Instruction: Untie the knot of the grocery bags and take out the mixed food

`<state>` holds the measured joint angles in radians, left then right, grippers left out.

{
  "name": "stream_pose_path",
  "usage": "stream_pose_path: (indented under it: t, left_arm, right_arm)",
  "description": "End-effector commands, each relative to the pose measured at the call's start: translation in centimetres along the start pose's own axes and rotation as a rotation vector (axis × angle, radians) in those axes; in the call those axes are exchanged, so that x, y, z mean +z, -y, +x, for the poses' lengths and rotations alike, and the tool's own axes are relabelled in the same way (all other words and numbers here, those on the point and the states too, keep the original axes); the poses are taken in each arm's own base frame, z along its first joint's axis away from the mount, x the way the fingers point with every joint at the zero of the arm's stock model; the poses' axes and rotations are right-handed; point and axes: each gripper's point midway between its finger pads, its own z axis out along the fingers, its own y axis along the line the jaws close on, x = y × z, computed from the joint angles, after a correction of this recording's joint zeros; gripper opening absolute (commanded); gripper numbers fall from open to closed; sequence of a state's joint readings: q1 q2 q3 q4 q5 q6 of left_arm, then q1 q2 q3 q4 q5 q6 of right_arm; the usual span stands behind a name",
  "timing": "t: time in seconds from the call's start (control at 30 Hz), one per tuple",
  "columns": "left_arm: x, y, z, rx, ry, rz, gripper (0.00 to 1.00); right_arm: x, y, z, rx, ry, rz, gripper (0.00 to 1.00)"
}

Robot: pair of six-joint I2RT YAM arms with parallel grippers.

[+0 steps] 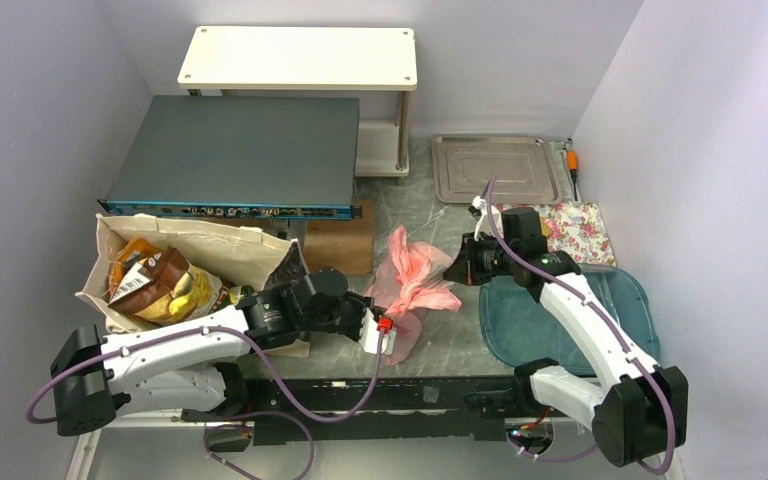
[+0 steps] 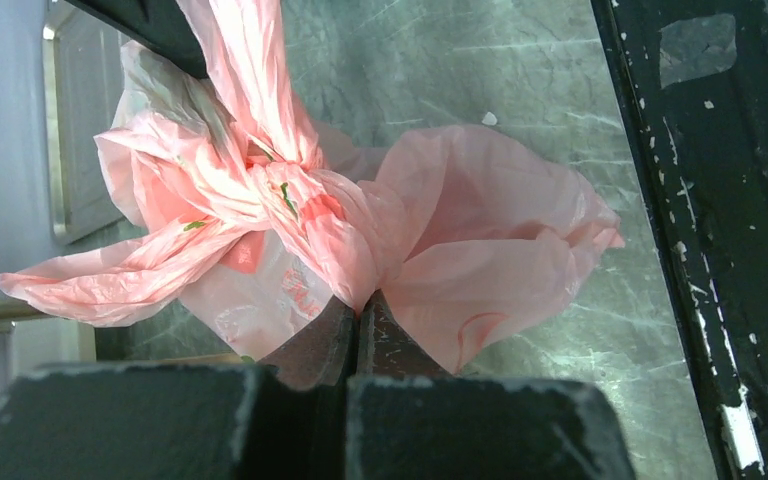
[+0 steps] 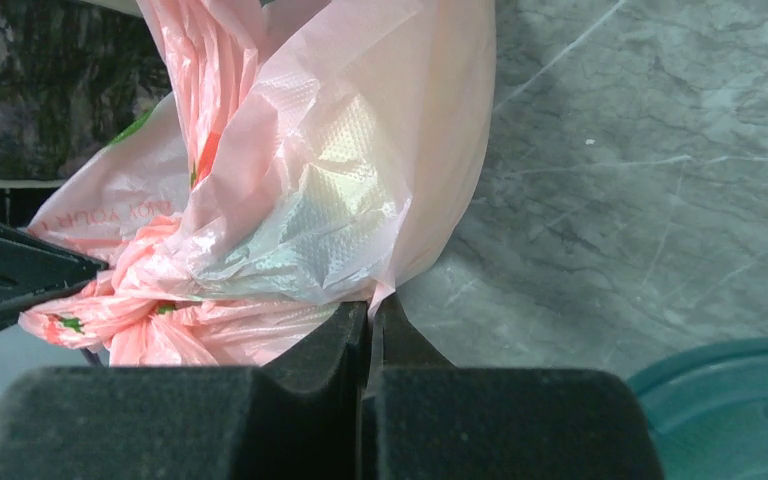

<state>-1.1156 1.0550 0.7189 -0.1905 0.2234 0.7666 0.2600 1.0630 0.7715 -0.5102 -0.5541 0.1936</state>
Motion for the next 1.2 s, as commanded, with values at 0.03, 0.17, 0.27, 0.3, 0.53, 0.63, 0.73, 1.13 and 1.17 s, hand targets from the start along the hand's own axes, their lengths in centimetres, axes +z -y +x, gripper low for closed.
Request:
stream_pose_path:
  t: [0.03, 0.17, 0.27, 0.3, 0.53, 0.63, 0.73, 1.13, 1.17]
  left_arm:
    - [-1.1, 2.3, -0.6, 0.097, 0.064, 0.094, 0.00]
    - [-1.8, 2.5, 0.5, 0.133, 0.048, 0.091, 0.00]
    - [-1.9, 2.2, 1.5, 0.134, 0.022, 0.060, 0.00]
    - [-1.8, 1.6, 1.6, 0.113, 0.014, 0.037, 0.00]
    - [-1.1, -1.8, -0.9, -0.108, -0.007, 0.037, 0.48]
    - [-1.3, -2.6, -3.2, -0.175, 0.049, 0.036, 0.63]
    - [-1.1, -3.1, -5.1, -0.231, 0.065, 0.008, 0.68]
    - [1.1, -3.3, -5.3, -0.430, -0.051, -0.009, 0.74]
    - [1.3, -3.5, -4.4, -0.432, -0.092, -0.036, 0.72]
  right_arm:
    - [-2.2, 4.4, -3.1, -0.127, 0.122, 0.239, 0.00]
    - [-3.7, 6.0, -3.1, -0.097, 0.119, 0.286, 0.00]
    - [-3.7, 4.2, -2.7, -0.108, 0.114, 0.181, 0.00]
    - [-3.6, 3.0, -2.6, -0.115, 0.111, 0.116, 0.00]
    - [-2.6, -2.1, -1.8, -0.108, 0.071, -0.138, 0.00]
    - [-2.6, -2.4, -2.0, -0.114, 0.082, -0.146, 0.00]
    - [-2.7, -2.6, -2.1, -0.114, 0.096, -0.151, 0.00]
    - [-2.7, -2.7, -2.3, -0.085, 0.130, -0.136, 0.00]
    - [-2.7, -2.7, -2.3, -0.081, 0.130, -0.136, 0.00]
